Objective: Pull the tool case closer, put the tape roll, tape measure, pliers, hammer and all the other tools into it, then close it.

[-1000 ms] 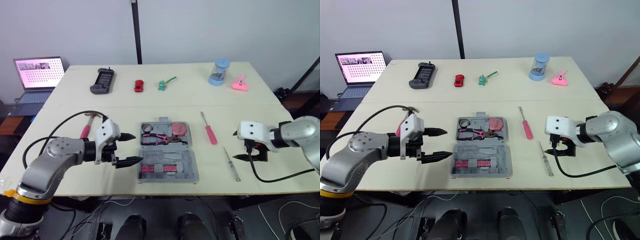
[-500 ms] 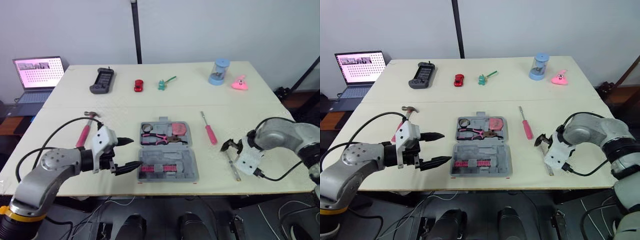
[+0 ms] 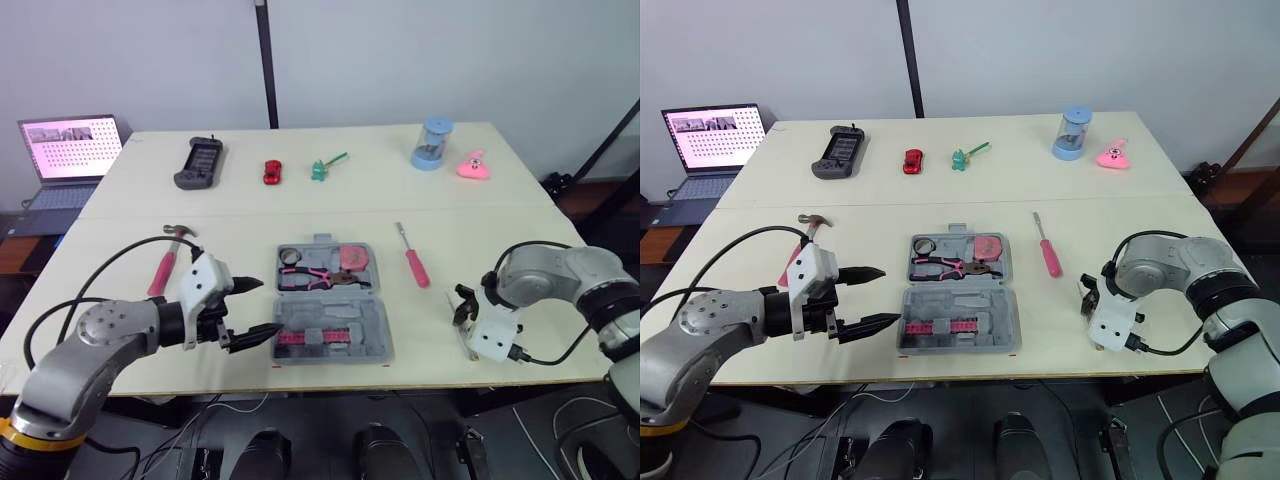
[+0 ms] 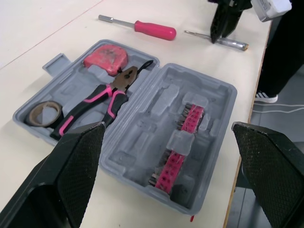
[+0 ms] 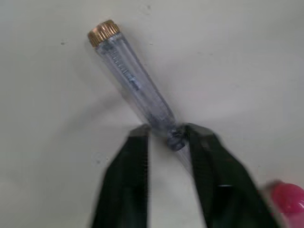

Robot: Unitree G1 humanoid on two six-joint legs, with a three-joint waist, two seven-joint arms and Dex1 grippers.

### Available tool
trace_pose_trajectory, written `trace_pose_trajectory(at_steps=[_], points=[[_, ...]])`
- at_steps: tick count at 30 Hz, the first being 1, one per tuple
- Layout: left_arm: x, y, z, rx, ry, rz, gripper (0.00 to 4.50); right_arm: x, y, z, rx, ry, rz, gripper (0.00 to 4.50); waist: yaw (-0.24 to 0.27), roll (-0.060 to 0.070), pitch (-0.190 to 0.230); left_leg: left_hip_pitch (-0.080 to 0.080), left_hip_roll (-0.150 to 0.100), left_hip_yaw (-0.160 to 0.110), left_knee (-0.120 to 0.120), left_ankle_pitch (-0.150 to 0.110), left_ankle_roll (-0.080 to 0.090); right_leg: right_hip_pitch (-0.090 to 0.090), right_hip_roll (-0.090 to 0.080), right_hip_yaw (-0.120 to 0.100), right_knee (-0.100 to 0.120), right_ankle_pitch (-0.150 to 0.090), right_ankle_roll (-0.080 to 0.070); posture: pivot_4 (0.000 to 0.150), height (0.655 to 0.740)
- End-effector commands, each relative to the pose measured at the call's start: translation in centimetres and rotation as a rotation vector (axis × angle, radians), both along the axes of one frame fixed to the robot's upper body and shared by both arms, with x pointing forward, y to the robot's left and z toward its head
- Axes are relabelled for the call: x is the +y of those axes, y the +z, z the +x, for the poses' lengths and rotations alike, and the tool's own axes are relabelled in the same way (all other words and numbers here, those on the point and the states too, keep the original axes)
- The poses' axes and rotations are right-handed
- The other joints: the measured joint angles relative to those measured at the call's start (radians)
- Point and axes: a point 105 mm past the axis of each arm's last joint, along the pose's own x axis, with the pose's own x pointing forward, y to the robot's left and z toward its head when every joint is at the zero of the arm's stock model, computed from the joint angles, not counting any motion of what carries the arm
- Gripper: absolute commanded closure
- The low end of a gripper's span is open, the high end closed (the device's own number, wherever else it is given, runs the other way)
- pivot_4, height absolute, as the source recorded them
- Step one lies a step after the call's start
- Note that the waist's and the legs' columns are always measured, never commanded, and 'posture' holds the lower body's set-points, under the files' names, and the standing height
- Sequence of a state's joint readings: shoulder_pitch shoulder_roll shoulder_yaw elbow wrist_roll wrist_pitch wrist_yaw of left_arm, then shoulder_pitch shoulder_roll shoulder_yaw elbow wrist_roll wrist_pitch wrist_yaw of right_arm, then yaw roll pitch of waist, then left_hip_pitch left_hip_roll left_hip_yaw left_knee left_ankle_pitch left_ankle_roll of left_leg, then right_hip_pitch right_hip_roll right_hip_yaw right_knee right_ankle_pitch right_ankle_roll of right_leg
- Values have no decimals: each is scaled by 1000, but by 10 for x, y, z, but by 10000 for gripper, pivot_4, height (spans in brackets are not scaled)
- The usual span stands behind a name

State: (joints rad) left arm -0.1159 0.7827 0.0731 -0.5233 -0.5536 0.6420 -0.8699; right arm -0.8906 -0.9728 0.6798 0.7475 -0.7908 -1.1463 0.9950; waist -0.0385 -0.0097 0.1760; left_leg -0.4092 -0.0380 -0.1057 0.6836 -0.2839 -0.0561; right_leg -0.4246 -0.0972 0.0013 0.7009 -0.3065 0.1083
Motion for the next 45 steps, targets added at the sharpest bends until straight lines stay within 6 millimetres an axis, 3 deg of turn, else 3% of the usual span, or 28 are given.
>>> trace_pose_trajectory(at_steps=[1,7,11,13,16,19,22,25,31,35,38,39,40,43,45], points=[[1,9,2,-41,-5,7,0,7,2,-5,10,27,30,44688,-3,0,0,0,0,0,0,0,0,0,0,0,0,0,0,1500,6741],[-3,8,3,-42,-19,3,0,-11,13,-7,-8,-161,49,44688,2,0,0,0,0,0,0,0,0,0,-1,0,0,0,0,1500,6741],[-5,7,5,-41,-35,3,0,-17,21,-12,39,-580,236,44688,9,1,0,-1,0,-1,1,-1,1,1,-1,0,0,0,0,1500,6741],[-6,7,6,-40,-42,4,0,-6,28,-16,85,-712,388,44688,14,1,0,-1,0,-2,1,-1,1,1,-1,0,0,0,0,1500,6741],[-8,8,9,-44,-60,3,0,-13,41,-10,61,-1206,576,44688,18,2,0,0,1,-4,1,-1,1,0,-1,0,0,0,0,1500,6741],[-9,8,10,-47,-73,7,0,-21,41,-20,152,-1658,639,44688,27,2,0,0,0,-5,1,-1,1,0,-1,0,0,0,0,1500,6741],[-11,9,12,-51,-83,6,0,-32,31,-17,175,-2044,774,44688,27,1,0,-1,0,-5,1,-1,1,1,-2,-1,-1,0,0,1500,6741],[-13,11,13,-57,-90,2,0,-45,16,-9,160,-2307,911,44688,28,1,0,-1,-1,-5,0,-1,1,1,-2,-1,-1,0,0,1500,6741],[-11,12,13,-65,-88,12,0,-51,-3,7,14,-2359,1040,44688,23,1,-1,-1,-1,-4,0,-1,1,1,-3,-1,-1,0,0,1500,6741],[-10,13,13,-67,-84,13,0,-39,-10,15,7,-2254,1150,44688,19,-6,-5,0,-1,-2,1,-1,1,2,-1,-1,-1,1,0,1500,6741],[-11,13,13,-68,-85,14,0,-30,-16,15,109,-2302,1209,44688,16,-7,-5,1,-1,-1,1,-1,1,3,-1,-1,-1,1,0,1500,6741],[-11,13,13,-68,-85,14,0,-29,-17,15,119,-2307,1217,35219,16,-7,-5,1,0,-1,1,-1,1,3,-1,-1,-1,1,0,1500,6741],[-11,13,13,-68,-85,13,0,-29,-17,15,106,-2297,1219,32149,16,-7,-5,1,0,-2,1,-1,1,3,0,-1,0,1,0,1500,6741],[-11,13,13,-66,-88,13,0,-31,-12,14,81,-2262,1231,17392,18,-7,-5,1,0,-2,1,-1,1,3,0,-1,0,1,0,1500,6741],[-11,12,13,-67,-91,13,0,-33,1,15,30,-2136,1275,8149,21,-7,-5,1,0,-2,1,-1,1,3,0,-1,0,1,0,1500,6741]])
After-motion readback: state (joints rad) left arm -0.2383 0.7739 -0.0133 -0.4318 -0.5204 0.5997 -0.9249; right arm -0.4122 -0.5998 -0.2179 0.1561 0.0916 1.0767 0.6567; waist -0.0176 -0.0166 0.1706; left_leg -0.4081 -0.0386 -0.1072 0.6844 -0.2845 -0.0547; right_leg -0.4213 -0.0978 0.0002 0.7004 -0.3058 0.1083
